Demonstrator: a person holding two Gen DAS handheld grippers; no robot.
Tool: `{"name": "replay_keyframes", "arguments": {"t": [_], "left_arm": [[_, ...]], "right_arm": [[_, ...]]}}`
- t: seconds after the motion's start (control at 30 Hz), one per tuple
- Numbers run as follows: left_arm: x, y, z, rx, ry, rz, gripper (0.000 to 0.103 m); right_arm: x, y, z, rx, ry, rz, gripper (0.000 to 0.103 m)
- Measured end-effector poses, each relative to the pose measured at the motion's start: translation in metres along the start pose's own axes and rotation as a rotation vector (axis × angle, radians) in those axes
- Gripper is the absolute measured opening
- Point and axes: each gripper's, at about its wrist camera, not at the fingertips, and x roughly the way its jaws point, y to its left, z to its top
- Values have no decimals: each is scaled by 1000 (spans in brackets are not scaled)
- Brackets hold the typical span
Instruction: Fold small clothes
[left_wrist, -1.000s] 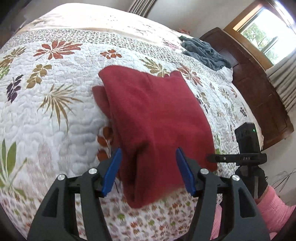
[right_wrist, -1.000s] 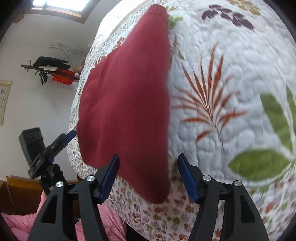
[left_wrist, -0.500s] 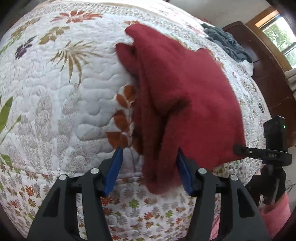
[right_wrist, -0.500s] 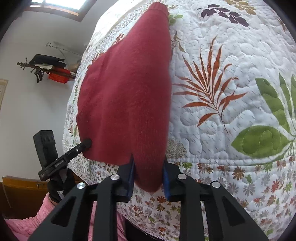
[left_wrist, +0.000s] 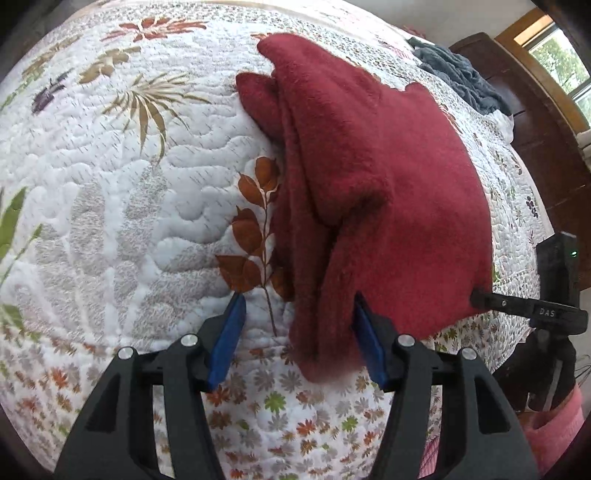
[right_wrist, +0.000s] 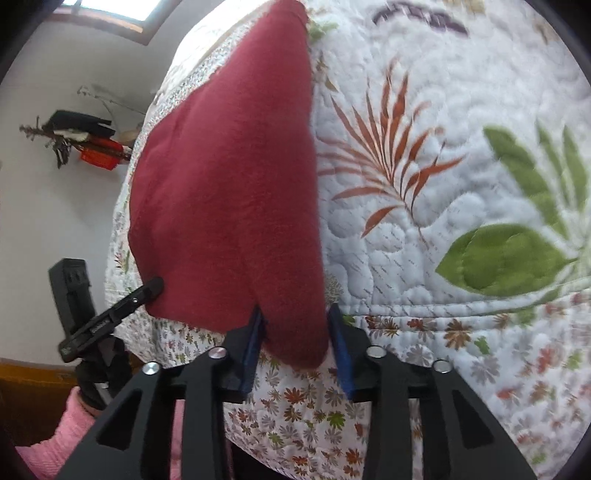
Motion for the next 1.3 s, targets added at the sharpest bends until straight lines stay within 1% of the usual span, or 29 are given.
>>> {"name": "replay_keyframes", "arguments": {"t": [0.03,0.07,0.13,0.2,0.27,0.33,0.4,0.43,0.63,0.77,0.83,0.93,0.97,1.03,1.13,1.17,1.2,1.3], "left_arm": [[-6,-2,-2,5,-8,9,57],[-9,-3,-3,5,-13,15,57],[-18,-5,-6,-2,-19,25,59],[-27,-6,-9,-12,-28,31,63],[-36,-9,-12,-11,-38,43,65],[-46,-14,-14,-3,-48,75,69],[-53,-18,-17,6,-50,96,73],[-57,-20,-18,9,-54,107,74],[-78,-27,-31,14,-75,157,76],[-87,-30,-38,0,-78,178,77],[-90,-33,-41,1,-79,206,79],[-98,-36,-47,7,-81,222,80],[-100,-37,-49,6,-82,229,82],[-105,-39,-53,7,-87,245,83],[-115,-45,-60,8,-98,271,90],[-119,-48,-62,12,-103,290,90],[-123,-50,-64,17,-108,296,90],[-135,-58,-67,20,-128,302,91]], "right_arm": [[-3,2,-1,-11,-9,-16,40],[-8,6,-3,-26,-21,-45,43],[-18,12,-7,-44,-46,-81,55],[-25,17,-11,-56,-62,-111,60],[-30,22,-16,-71,-78,-162,66],[-35,26,-20,-84,-90,-209,73],[-38,26,-24,-87,-98,-249,76],[-41,26,-26,-85,-100,-273,80],[-55,36,-41,-115,-122,-370,83],[-61,46,-51,-135,-138,-391,84],[-64,51,-55,-137,-141,-405,87],[-68,58,-61,-146,-155,-427,88],[-69,62,-62,-148,-155,-435,89],[-71,68,-66,-149,-152,-476,94],[-77,80,-73,-167,-177,-512,96],[-79,84,-74,-168,-181,-518,97],[-81,88,-76,-167,-185,-526,99],[-92,105,-82,-179,-216,-547,99]]}}
